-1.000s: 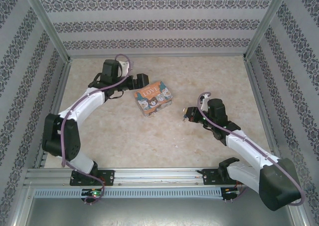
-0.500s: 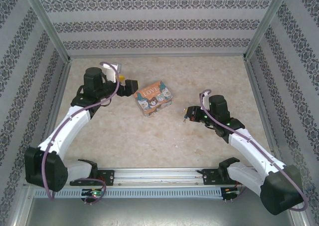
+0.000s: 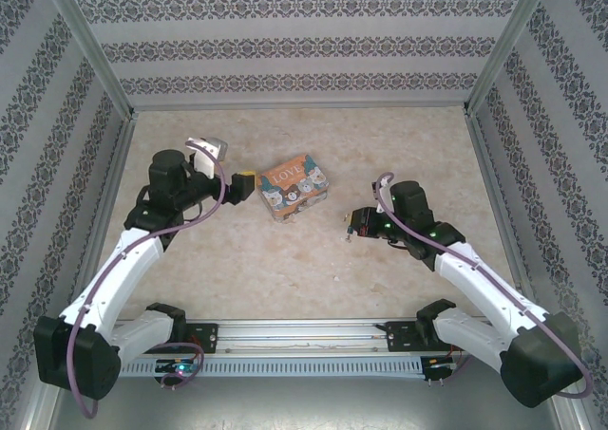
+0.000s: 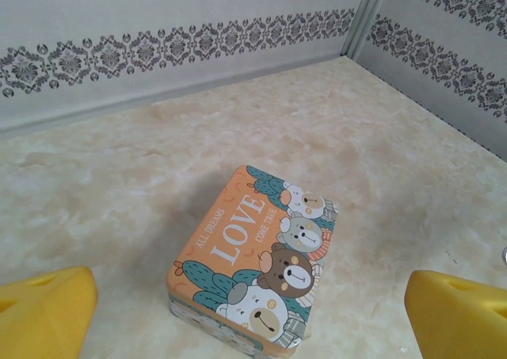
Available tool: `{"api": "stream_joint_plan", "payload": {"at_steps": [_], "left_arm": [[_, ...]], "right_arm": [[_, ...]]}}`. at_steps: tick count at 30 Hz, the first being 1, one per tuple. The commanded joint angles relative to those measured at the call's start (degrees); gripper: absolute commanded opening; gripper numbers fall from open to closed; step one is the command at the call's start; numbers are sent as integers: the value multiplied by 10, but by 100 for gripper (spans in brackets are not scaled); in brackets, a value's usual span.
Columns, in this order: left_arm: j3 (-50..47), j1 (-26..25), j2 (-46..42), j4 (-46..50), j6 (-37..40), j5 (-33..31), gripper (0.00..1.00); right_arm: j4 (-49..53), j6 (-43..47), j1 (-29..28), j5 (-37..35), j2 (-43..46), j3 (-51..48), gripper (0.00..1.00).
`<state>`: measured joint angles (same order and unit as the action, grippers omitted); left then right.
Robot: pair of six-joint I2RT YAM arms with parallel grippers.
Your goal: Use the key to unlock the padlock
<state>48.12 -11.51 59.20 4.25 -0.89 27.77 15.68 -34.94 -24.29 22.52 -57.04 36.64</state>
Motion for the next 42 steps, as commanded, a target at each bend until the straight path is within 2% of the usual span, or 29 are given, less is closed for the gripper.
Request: {"api": "stream_joint_plan", "payload": {"at_steps": [1,13,31,42], "left_arm": [[-16,6,-23,22,28,-8,99],[-148,7,-42,-112,28,-29,99],[-165,6,-50,-114,51,-53,99],[-169,6,-50,-115,51,-64,99]], "right_arm": [[13,15,-12,1,-15,20,0],[16,19,-61,22,-104,32,0],[20,15,-103,31,-181,48,0],[-15,14,-117,47,-239,43,0]]}}
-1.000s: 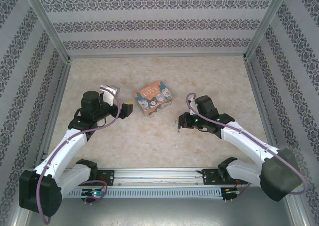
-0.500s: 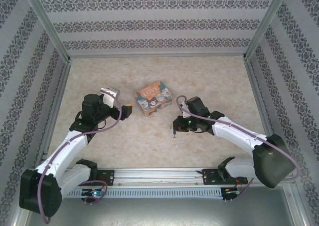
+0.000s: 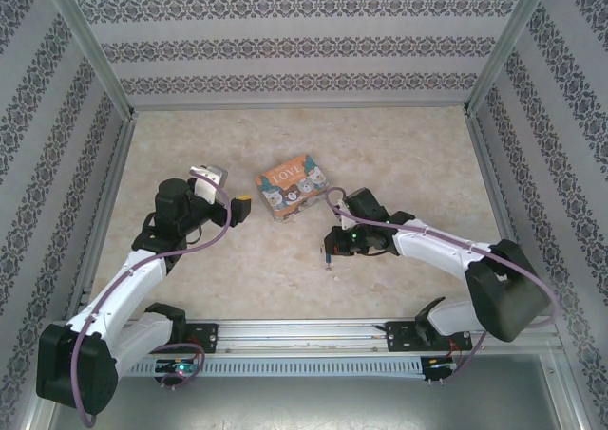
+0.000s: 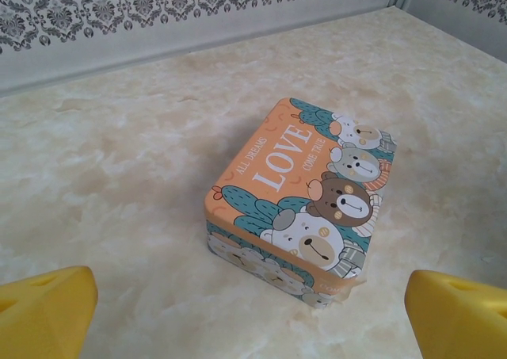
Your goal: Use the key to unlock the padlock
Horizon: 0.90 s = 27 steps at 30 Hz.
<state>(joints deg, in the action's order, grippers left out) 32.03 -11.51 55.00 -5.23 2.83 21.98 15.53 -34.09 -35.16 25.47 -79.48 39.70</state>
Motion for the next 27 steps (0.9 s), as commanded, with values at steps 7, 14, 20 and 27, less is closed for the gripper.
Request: {"api": "stream_joint_plan", "payload": {"at_steps": [7,14,20,27], "left_arm": [[-8,6,-5,-21,14,-6,99],[-7,6,-3,-21,13,-3,99],[-6,6,-3,-19,15,-3,99],[-5,6,0,-20,15,-3,99]], "right_arm": [[-26,11,-11,30,-61,22,0],[-53,3,-15,30,-92,13,0],[-70,0,-18,20,-112,12,0],[-80,0,-20,10,-127,10,0]]}}
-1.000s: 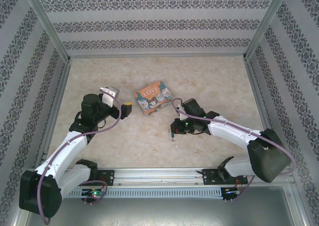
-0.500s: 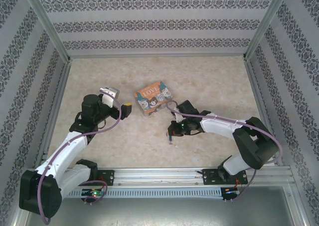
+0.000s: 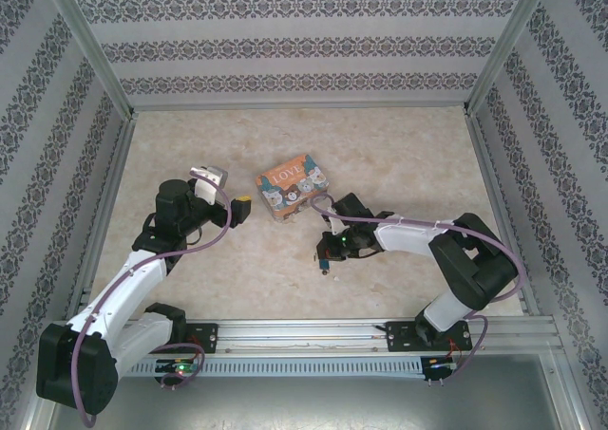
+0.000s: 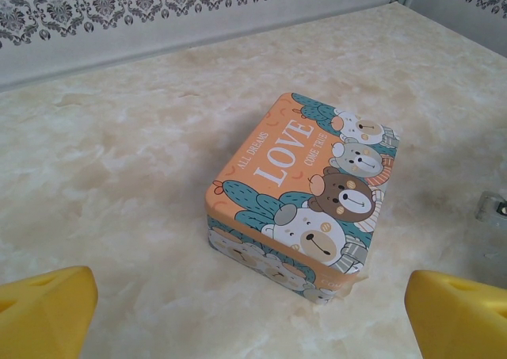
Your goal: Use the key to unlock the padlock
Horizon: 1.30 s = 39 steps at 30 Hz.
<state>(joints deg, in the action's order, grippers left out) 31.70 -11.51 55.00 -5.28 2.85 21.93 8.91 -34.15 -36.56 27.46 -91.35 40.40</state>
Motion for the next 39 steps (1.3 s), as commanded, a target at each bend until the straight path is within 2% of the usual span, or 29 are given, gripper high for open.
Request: {"api": "stream_joint_plan", "payload": {"at_steps": [1,13,39], "left_arm": [[-2,6,0,-20,14,-3,99],[-1,6,5,-21,14,0,99],[1,6,8,-12,16,-17,99]], "right_arm": [[-14,1,-7,-11,-9,3,0],[-11,2,-7,-17,-12,1,3],[37,34,9,-82,75,5,39]]}}
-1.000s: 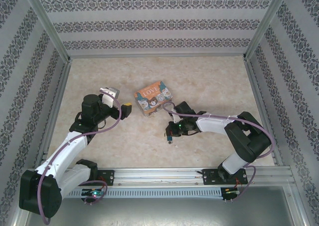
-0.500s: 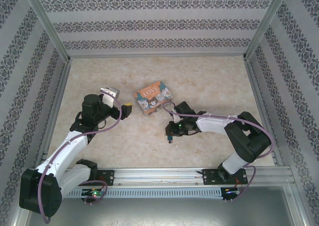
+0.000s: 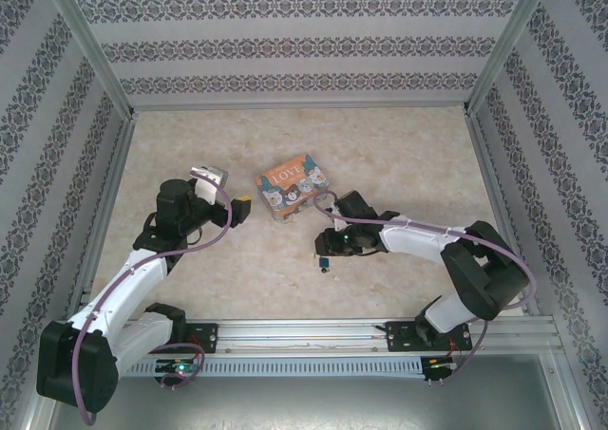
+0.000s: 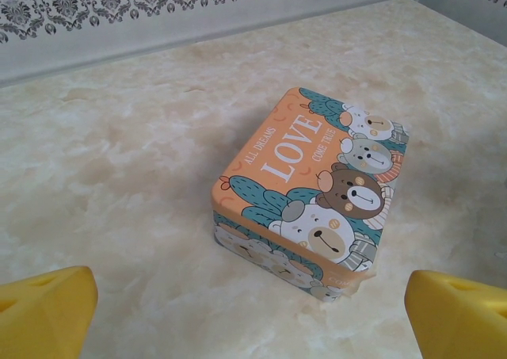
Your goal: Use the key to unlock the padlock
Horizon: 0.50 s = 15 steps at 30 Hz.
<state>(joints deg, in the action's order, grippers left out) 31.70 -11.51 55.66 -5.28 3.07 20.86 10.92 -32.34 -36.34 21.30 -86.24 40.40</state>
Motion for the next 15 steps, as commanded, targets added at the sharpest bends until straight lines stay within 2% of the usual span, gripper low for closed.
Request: {"api": "stream_joint_plan", "payload": {"at_steps": [1,10,15], "left_arm": [[1,6,2,-12,15,-7,99],[5,6,5,1,27,-30,99],[5,6,3,4,35,-37,99]], "right_arm": [[18,18,9,-23,31,4,41],[47,40,41,-55,121,1,55],[50,54,71,-79,171,3,57]]}}
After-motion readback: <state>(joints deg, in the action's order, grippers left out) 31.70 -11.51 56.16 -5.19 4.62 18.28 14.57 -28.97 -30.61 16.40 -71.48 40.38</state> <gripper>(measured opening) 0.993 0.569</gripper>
